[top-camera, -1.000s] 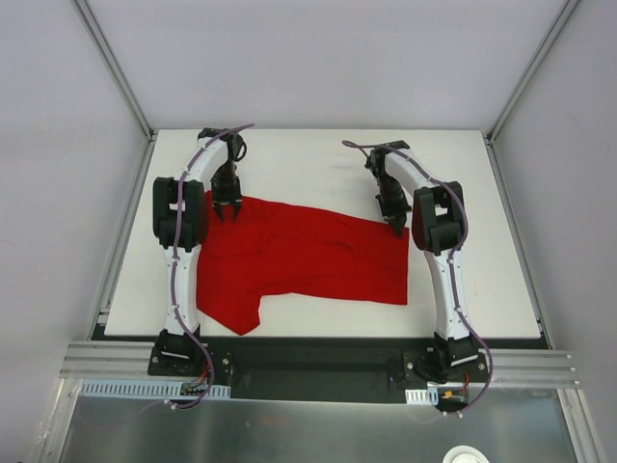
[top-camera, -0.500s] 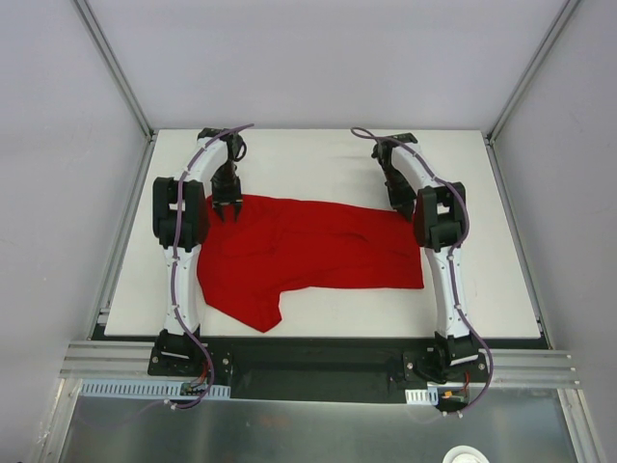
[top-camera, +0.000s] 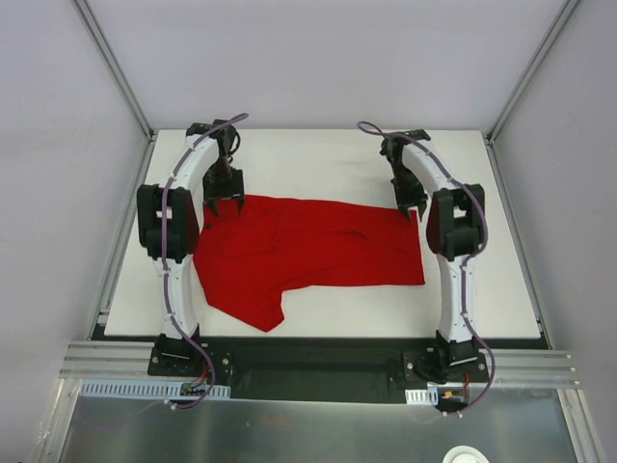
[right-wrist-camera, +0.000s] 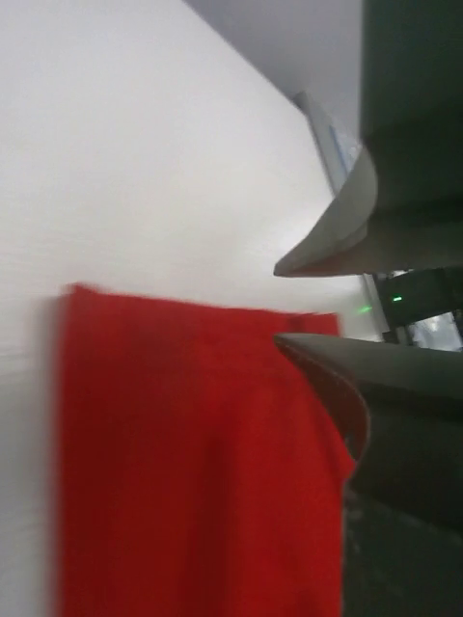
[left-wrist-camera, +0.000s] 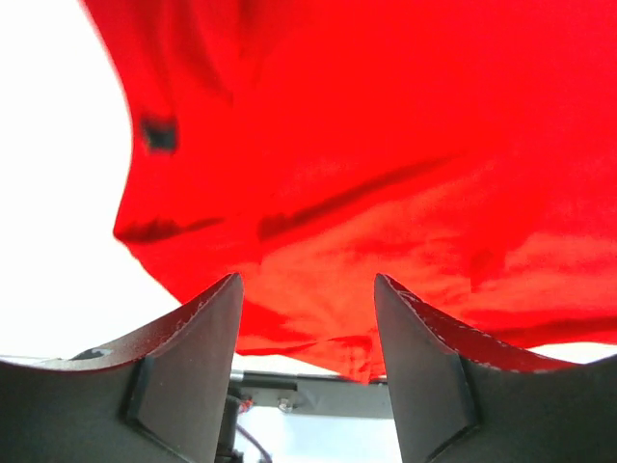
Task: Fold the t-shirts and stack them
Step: Fold the flattened tshirt in 1/3 of the way
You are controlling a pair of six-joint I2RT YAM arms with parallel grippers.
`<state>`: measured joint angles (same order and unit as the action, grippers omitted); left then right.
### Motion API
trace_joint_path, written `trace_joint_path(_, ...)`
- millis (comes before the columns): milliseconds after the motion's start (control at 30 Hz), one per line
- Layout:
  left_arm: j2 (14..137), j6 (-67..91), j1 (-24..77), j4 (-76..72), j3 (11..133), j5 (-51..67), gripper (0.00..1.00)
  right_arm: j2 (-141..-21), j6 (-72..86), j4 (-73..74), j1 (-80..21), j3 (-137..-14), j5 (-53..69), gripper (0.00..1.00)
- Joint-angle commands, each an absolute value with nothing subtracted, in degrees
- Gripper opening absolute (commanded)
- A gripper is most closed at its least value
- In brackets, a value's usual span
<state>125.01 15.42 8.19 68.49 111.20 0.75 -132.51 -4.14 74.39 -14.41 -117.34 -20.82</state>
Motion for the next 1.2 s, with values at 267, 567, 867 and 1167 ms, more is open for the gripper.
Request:
trace_joint_path(267,93.18,13.09,19.65,64.70,80.62,0.89,0.63,-92.57,-2.28,76.56,-14.50,-80.19,-12.75,0.70)
trace_joint_path(567,92.63,12.75,26.89,60.47,67.06,0.53,0.68,-93.33,-2.46,70.84,-17.22,-68.11,-10.90,0.69)
trace_joint_path(867,95.80,11.43,36.81,59.33,64.95,1.85,0.68,-102.91,-4.30,67.59,-19.68,-74.53,-8.53,0.68)
trace_joint_path(1167,91.34,13.18,39.28,59.50,60.38,0.26,0.69,-104.06,-4.48,67.68,-20.92,-74.71,-7.12,0.69)
